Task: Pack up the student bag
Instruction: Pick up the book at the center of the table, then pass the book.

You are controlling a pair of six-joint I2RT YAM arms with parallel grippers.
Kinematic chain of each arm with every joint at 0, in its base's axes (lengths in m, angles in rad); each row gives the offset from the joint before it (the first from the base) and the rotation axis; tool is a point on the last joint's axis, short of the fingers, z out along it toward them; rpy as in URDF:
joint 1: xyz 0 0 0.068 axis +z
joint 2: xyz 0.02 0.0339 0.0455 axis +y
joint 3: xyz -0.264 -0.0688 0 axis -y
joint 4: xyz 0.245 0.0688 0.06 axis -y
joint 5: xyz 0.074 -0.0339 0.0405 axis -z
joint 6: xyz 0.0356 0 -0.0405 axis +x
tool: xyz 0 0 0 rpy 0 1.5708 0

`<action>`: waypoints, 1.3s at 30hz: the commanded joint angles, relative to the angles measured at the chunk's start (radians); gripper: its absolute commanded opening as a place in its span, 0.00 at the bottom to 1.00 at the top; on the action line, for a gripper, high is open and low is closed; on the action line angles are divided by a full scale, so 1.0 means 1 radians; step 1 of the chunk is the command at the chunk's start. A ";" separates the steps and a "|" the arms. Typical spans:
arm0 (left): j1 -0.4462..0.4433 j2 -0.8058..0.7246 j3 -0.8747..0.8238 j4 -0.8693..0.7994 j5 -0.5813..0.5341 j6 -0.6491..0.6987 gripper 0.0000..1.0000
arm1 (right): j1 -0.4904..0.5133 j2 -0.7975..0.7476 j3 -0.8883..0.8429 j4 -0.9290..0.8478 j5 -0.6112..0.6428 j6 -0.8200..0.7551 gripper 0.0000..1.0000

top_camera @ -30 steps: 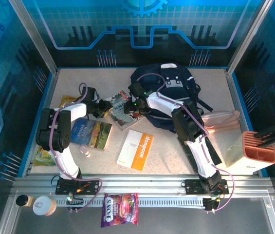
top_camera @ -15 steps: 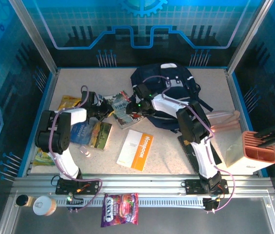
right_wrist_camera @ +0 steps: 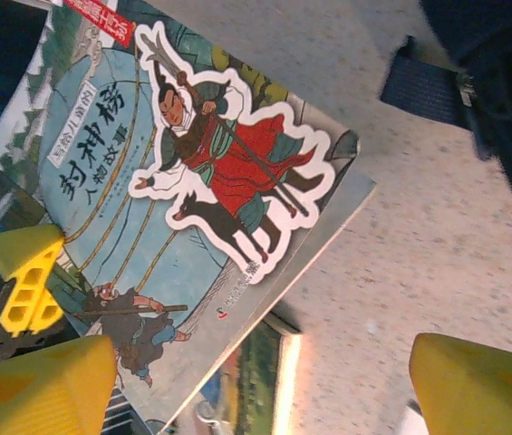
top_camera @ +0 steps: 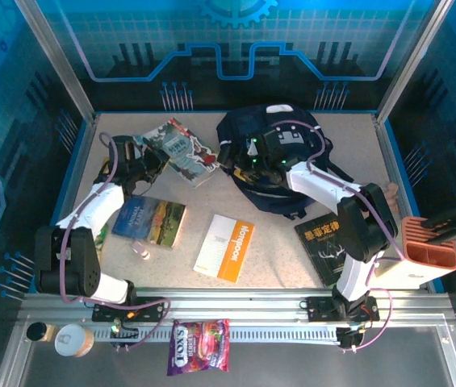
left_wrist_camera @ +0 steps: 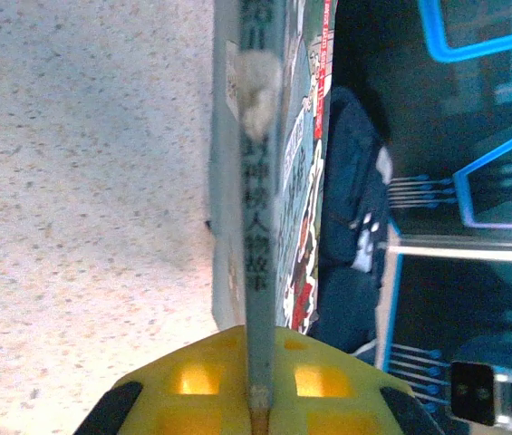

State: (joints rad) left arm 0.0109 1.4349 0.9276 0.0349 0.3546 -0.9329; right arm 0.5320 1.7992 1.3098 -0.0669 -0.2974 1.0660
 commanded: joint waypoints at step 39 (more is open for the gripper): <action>-0.065 -0.205 -0.080 0.243 0.043 -0.441 0.00 | 0.085 -0.030 -0.158 0.693 0.036 0.547 0.37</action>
State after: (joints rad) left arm -0.0349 1.2636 0.8616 0.2020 0.3920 -1.3930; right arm 0.6144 1.8187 1.1625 0.5549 -0.2291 1.6115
